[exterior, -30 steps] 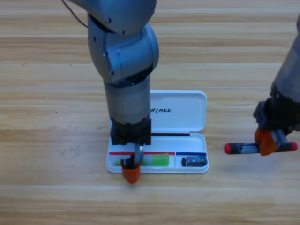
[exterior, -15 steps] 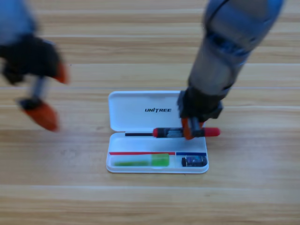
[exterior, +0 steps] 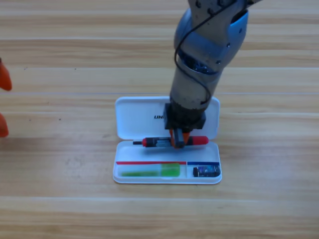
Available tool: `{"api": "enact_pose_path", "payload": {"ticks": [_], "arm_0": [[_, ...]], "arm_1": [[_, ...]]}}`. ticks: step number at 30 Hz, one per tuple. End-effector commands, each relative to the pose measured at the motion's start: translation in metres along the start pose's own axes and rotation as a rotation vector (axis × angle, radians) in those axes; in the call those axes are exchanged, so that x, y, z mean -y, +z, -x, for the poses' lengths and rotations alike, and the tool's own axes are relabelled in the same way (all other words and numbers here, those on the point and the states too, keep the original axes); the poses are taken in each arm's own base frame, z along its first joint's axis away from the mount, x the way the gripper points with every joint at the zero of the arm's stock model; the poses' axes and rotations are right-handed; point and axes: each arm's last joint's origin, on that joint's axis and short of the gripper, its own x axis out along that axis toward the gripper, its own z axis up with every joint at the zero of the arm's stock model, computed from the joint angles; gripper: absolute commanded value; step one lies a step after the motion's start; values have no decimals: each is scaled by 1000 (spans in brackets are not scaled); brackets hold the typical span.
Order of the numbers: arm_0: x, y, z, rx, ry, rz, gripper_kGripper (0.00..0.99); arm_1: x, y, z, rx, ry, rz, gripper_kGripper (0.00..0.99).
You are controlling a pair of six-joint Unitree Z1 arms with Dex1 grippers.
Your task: Clean up eraser and pencils
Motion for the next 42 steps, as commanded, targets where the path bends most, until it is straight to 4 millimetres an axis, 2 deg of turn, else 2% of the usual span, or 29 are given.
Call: {"api": "enact_pose_path", "payload": {"ticks": [1, 6, 10, 11, 12, 16, 21, 25, 29, 31, 34, 37, 40, 42], "arm_0": [[-1, -6, -10, -4, -22, 21, 990], [-1, -6, -15, -11, -30, 24, 990], [-2, -5, -16, -10, -29, 31, 990], [-2, -5, -17, -10, -31, 32, 990], [-3, -4, -17, -10, -31, 33, 990], [-4, -4, -18, -9, -35, 42, 990], [-11, 3, -10, 24, -1, 53, 990], [-38, 15, 4, 137, 109, 100, 990], [-70, 29, 0, 279, 194, 145, 990], [-87, 37, -6, 349, 212, 174, 980], [-111, 51, -30, 436, 174, 197, 887], [-128, 62, -65, 470, 90, 228, 805], [-136, 69, -101, 503, -24, 231, 560], [-139, 71, -122, 512, -79, 220, 296]], "arm_1": [[-20, 21, -33, -51, 44, 37, 0], [-23, 23, -36, -58, 52, 31, 0], [-23, 22, -32, -59, 46, 10, 709], [-23, 22, -29, -60, 38, 5, 825], [-23, 21, -23, -55, 31, 0, 865], [-24, 14, 6, -24, 3, -14, 893], [-38, -6, 77, 105, -2, -44, 917], [-66, -39, 135, 283, 51, -67, 934], [-98, -82, 178, 486, 65, -92, 946], [-115, -102, 193, 573, 73, -103, 946], [-139, -128, 211, 677, 73, -108, 960], [-161, -143, 221, 729, 97, -87, 965], [-173, -154, 226, 746, 94, -84, 974], [-179, -158, 226, 746, 93, -85, 974]]}}
